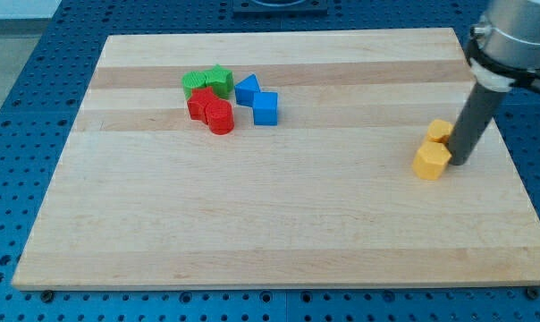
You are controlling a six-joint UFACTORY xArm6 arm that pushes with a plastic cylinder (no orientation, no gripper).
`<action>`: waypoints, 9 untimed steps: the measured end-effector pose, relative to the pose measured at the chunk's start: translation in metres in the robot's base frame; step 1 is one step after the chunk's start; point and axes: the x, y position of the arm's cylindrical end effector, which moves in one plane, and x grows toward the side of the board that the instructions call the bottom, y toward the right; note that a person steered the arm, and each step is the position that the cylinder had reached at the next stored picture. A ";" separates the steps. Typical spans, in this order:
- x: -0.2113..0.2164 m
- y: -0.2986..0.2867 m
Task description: Slide the yellow hexagon close to the blue cube
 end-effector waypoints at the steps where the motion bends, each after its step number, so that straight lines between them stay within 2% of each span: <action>1: 0.005 -0.021; 3: 0.030 0.010; 4: 0.048 0.000; 5: 0.047 -0.034; 6: 0.032 -0.071; 7: -0.002 -0.083; 8: -0.020 -0.073; 9: -0.022 -0.035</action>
